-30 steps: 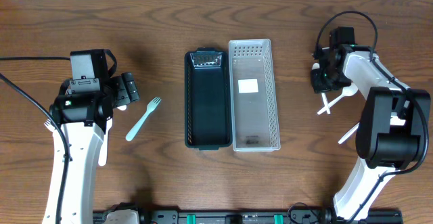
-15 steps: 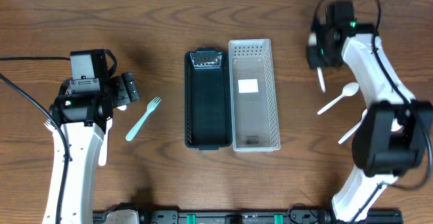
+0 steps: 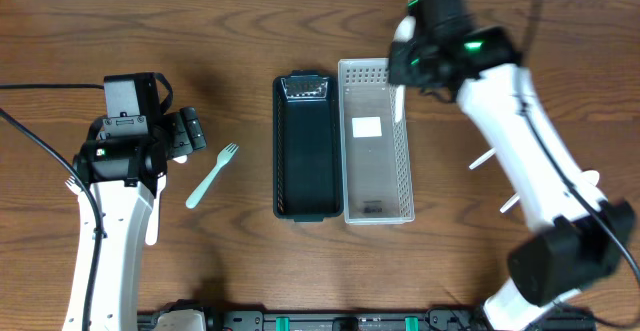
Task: Pack container
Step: 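Carry the spoon with right gripper and drop it into the clear basket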
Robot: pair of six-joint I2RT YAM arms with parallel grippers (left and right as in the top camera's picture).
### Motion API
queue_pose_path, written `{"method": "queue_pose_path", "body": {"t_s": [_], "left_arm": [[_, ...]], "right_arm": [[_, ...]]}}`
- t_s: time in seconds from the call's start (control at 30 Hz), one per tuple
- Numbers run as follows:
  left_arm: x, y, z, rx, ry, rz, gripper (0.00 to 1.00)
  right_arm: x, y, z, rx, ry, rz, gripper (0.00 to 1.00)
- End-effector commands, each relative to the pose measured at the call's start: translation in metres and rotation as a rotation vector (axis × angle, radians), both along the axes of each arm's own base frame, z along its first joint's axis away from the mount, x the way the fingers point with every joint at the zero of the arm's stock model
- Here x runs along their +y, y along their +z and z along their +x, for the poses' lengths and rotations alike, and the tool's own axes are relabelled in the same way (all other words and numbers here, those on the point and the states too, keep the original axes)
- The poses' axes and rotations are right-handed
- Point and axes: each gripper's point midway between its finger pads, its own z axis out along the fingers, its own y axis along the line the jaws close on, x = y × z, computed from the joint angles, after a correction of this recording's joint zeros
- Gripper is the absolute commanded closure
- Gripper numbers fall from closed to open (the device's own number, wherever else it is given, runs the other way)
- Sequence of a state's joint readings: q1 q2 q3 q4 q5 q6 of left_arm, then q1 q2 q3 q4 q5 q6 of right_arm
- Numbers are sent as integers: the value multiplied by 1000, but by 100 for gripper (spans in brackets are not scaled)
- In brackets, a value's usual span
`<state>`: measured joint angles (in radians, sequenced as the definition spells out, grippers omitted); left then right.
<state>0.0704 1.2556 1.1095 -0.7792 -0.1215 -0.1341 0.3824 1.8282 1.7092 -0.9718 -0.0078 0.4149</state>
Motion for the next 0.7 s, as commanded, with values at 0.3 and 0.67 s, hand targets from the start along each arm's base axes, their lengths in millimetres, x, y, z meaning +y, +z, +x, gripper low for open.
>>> {"method": "queue_pose_path", "body": {"t_s": [0.3, 0.67], "left_arm": [[2, 8, 4, -20, 5, -1, 2], [2, 8, 4, -20, 5, -1, 2]], "right_arm": [[25, -122, -25, 274, 34, -130, 93], [28, -74, 3, 140, 116, -129, 50]]}}
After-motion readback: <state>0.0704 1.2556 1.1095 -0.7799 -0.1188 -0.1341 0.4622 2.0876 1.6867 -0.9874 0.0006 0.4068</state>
